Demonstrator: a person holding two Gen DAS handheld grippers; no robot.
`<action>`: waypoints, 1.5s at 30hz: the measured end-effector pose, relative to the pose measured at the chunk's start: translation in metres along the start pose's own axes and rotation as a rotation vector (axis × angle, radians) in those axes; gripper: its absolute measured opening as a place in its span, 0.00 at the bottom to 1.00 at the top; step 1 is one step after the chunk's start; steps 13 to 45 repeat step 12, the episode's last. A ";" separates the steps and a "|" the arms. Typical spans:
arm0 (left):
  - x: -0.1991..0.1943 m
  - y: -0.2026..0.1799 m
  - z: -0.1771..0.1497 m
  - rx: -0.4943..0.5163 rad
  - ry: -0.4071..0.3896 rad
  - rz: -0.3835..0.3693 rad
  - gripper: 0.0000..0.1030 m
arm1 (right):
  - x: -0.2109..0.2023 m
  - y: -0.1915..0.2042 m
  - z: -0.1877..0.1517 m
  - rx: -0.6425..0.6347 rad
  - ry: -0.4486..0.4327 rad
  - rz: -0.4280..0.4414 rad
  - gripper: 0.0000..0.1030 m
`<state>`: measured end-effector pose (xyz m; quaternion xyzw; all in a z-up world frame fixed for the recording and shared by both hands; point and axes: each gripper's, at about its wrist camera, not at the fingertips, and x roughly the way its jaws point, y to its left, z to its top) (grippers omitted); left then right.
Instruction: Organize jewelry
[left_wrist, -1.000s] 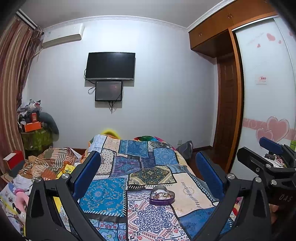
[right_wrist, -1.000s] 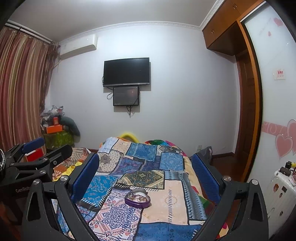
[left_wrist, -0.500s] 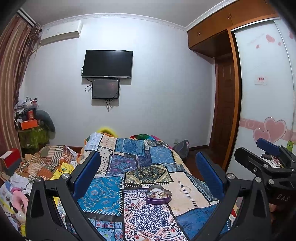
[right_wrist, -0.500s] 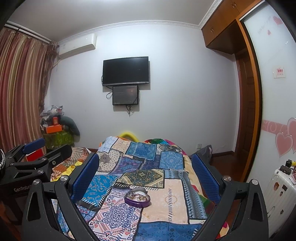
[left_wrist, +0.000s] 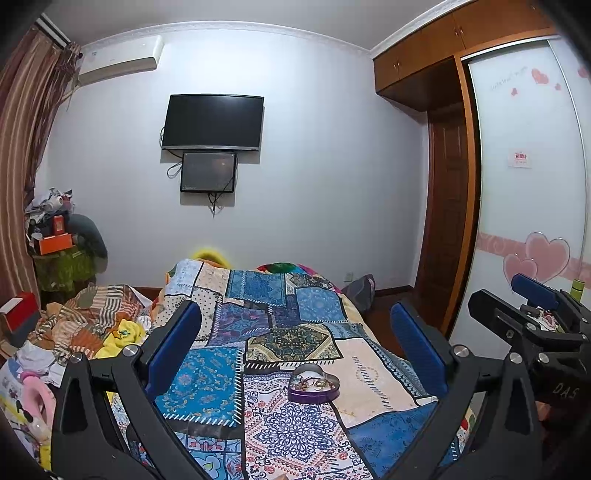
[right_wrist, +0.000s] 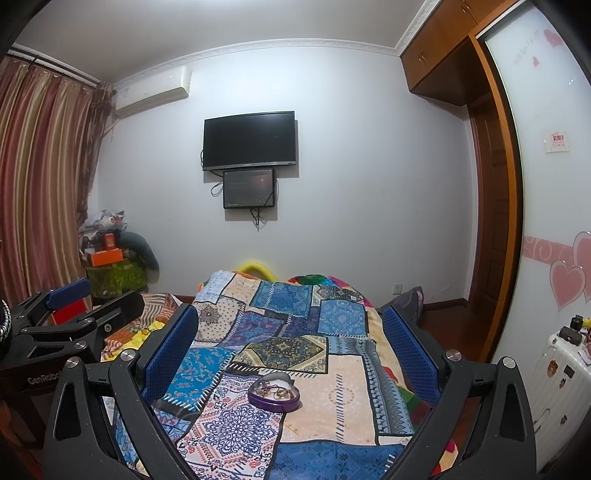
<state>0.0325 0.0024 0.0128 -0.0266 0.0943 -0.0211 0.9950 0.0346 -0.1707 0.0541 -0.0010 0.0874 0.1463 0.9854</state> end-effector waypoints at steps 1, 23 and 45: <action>0.000 0.000 0.000 -0.001 0.001 0.000 1.00 | 0.000 0.000 0.000 0.000 0.000 0.000 0.96; 0.008 0.005 -0.004 -0.005 0.018 0.002 1.00 | 0.006 -0.002 -0.001 0.006 0.014 -0.005 0.96; 0.008 0.005 -0.004 -0.005 0.018 0.002 1.00 | 0.006 -0.002 -0.001 0.006 0.014 -0.005 0.96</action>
